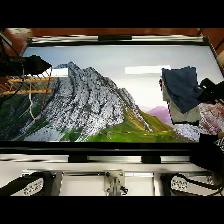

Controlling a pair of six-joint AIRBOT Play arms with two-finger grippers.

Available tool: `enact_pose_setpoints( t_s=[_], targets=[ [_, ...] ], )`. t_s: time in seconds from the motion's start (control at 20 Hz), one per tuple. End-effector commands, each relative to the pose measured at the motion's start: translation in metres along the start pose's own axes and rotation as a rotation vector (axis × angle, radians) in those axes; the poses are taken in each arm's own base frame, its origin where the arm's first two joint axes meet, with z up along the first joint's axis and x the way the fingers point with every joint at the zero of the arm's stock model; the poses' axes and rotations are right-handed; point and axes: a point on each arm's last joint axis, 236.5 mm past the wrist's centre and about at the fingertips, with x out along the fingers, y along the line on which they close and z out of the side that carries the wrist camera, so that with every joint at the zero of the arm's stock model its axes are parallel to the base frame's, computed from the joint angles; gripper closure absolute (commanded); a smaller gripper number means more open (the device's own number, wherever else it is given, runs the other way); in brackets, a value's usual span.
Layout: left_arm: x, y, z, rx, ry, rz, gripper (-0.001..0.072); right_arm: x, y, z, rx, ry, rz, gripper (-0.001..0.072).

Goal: Fold the shirts.

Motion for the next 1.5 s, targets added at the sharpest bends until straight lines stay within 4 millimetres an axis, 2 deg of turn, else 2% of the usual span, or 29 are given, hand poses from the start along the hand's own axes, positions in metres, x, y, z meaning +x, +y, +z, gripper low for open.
enact_pose_setpoints(
  t_s=[0.0, 0.05, 0.1, 0.15, 0.2, 0.3, 0.4, 0.45, 0.5, 0.55, 0.6, 0.65, 0.7, 0.75, 0.8, 0.85, 0.9, 0.95, 1.0, 1.1, 1.2, 1.45],
  targets=[
    [0.0, 0.0, 0.0, 0.004, 0.0, 0.0, 0.0675, 0.036, -0.017, -0.02, 0.083, 0.085, -0.044, 0.0644],
    [0.0, 0.0, 0.0, 0.004, 0.0, 0.0, 0.0675, 0.04, -0.023, -0.022, 0.095, 0.092, -0.067, 0.0629],
    [0.0, 0.0, 0.0, 0.004, 0.0, 0.0, 0.0675, 0.04, -0.028, -0.022, 0.103, 0.09, -0.088, 0.042],
    [0.0, 0.0, 0.0, 0.004, 0.0, 0.0, 0.0675, 0.038, -0.03, -0.021, 0.089, 0.082, -0.096, 0.0127],
    [0.0, 0.0, 0.0, 0.004, 0.0, 0.0, 0.0675, 0.032, -0.031, -0.02, 0.069, 0.066, -0.098, 0.0118],
    [0.0, 0.002, -0.001, 0.009, 0.003, 0.008, 0.0675, 0.005, -0.041, -0.008, 0.057, -0.025, -0.152, 0.0118],
    [0.0, 0.007, -0.002, 0.023, 0.01, 0.029, 0.0676, -0.045, -0.049, 0.025, 0.045, -0.227, -0.207, 0.012],
    [0.002, 0.012, -0.005, 0.045, 0.022, 0.056, 0.0676, -0.076, -0.039, 0.049, 0.003, -0.374, -0.181, 0.012],
    [0.006, 0.02, -0.011, 0.083, 0.052, 0.102, 0.0677, -0.103, -0.018, 0.067, -0.044, -0.506, -0.125, 0.012],
    [0.014, 0.029, -0.023, 0.123, 0.106, 0.158, 0.0679, -0.127, 0.012, 0.08, -0.107, -0.621, -0.057, 0.0121],
    [0.022, 0.043, -0.042, 0.152, 0.195, 0.234, 0.0679, -0.14, 0.043, 0.082, -0.192, -0.689, -0.007, 0.0121],
    [0.029, 0.056, -0.064, 0.182, 0.301, 0.314, 0.0678, -0.138, 0.072, 0.075, -0.291, -0.701, 0.003, 0.0122],
    [0.033, 0.07, -0.088, 0.216, 0.426, 0.412, 0.0677, -0.124, 0.093, 0.065, -0.373, -0.668, -0.026, 0.0151],
    [0.034, 0.076, -0.106, 0.245, 0.526, 0.479, 0.0673, -0.1, 0.111, 0.049, -0.451, -0.597, -0.07, 0.0165],
    [0.04, 0.073, -0.12, 0.267, 0.596, 0.494, 0.0528, -0.074, 0.132, 0.03, -0.513, -0.513, -0.076, 0.0164],
    [0.048, 0.068, -0.129, 0.261, 0.624, 0.488, 0.021, -0.045, 0.158, 0.006, -0.552, -0.406, -0.017, 0.0163],
    [0.053, 0.063, -0.134, 0.234, 0.63, 0.492, -0.0013, -0.024, 0.182, -0.016, -0.569, -0.303, 0.079, 0.0162],
    [0.055, 0.06, -0.136, 0.228, 0.633, 0.491, -0.0013, -0.008, 0.201, -0.032, -0.562, -0.22, 0.168, 0.0163],
    [0.055, 0.06, -0.136, 0.228, 0.632, 0.491, -0.0013, 0.003, 0.208, -0.037, -0.55, -0.176, 0.201, 0.0163],
    [0.053, 0.063, -0.136, 0.222, 0.637, 0.496, -0.0013, 0.015, 0.212, -0.042, -0.542, -0.133, 0.212, 0.0163],
    [0.053, 0.065, -0.136, 0.218, 0.636, 0.499, -0.0013, 0.015, 0.211, -0.046, -0.544, -0.117, 0.213, 0.0163],
    [0.053, 0.065, -0.136, 0.218, 0.635, 0.498, -0.0013, 0.014, 0.213, -0.042, -0.541, -0.136, 0.222, 0.0163]
  ],
)
